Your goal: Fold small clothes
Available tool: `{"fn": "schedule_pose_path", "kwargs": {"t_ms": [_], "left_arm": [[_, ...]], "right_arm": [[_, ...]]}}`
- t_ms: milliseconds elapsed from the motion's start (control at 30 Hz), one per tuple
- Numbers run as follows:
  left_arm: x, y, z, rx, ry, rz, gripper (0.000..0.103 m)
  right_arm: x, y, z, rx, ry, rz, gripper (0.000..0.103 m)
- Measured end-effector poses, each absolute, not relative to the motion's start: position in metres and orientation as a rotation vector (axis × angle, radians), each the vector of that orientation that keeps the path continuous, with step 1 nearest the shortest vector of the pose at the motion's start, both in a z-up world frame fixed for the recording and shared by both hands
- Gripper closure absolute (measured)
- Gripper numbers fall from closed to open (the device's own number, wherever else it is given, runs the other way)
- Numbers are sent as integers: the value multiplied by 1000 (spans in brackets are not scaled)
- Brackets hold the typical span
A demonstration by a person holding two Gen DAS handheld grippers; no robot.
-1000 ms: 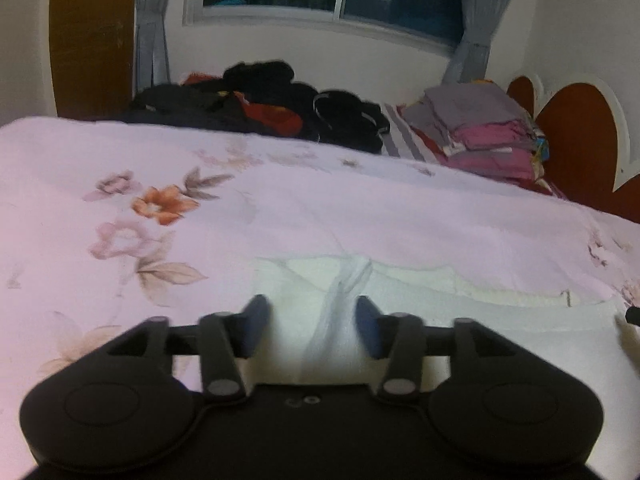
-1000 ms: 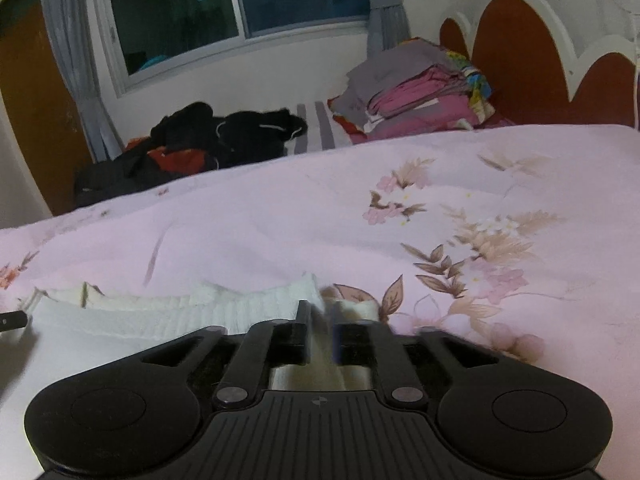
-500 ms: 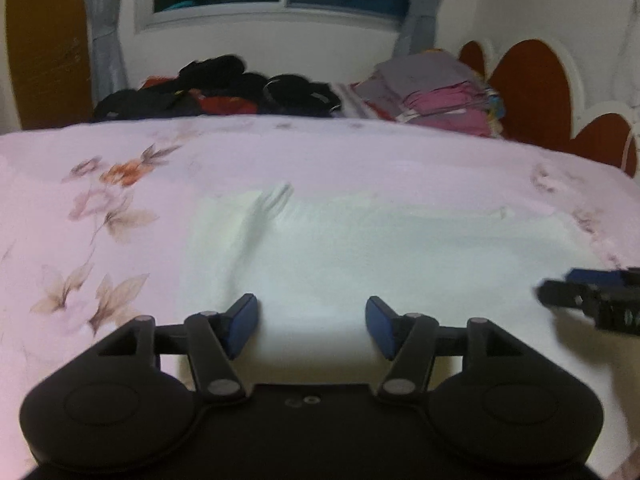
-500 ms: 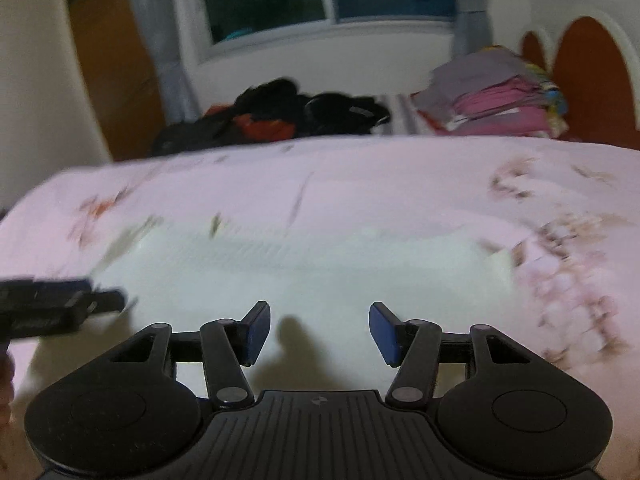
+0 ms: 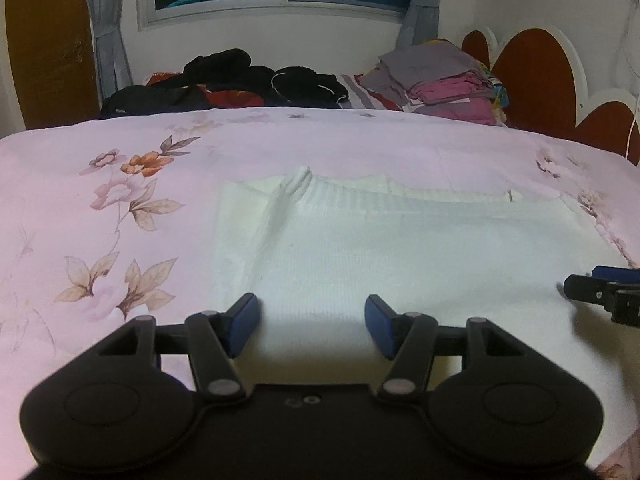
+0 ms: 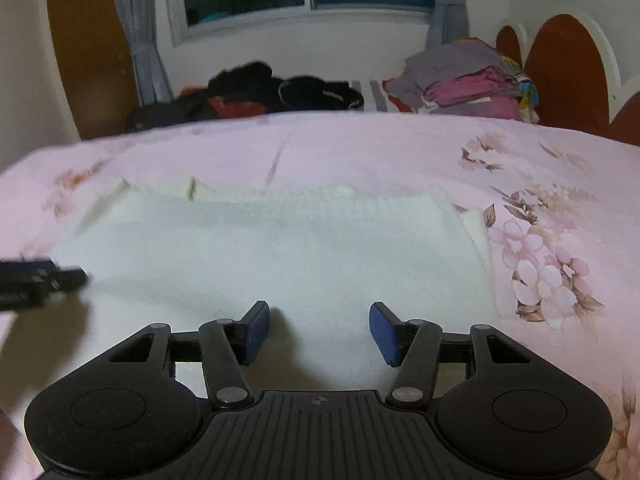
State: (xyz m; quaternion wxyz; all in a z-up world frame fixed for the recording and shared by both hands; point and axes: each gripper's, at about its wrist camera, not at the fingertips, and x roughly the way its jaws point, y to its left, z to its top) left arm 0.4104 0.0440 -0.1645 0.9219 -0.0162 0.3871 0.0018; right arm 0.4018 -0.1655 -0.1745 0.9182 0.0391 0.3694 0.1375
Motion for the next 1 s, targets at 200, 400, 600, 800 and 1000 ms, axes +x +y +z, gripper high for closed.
{"fn": "schedule_pose_path", "kwargs": {"t_ms": [200,400,600,800,1000], "left_arm": [[412,43,-165,-7,817,-1,44],[414,47,-162,-23,834,-18,43],[394,49,-152,-28,811,-65,43],[365,54,-158,-5,831,-112,42],[356,71,-174,-62,876,-64,37]], "right_arm": [[396,-145,-184,-1,809,247,47],[380,-151,-172,22,810,212,47],[352,-165,-165,36,813,165,47],[330,-174,-168,19,836,132,47],[320,-193,-186,42,878,84,47]]}}
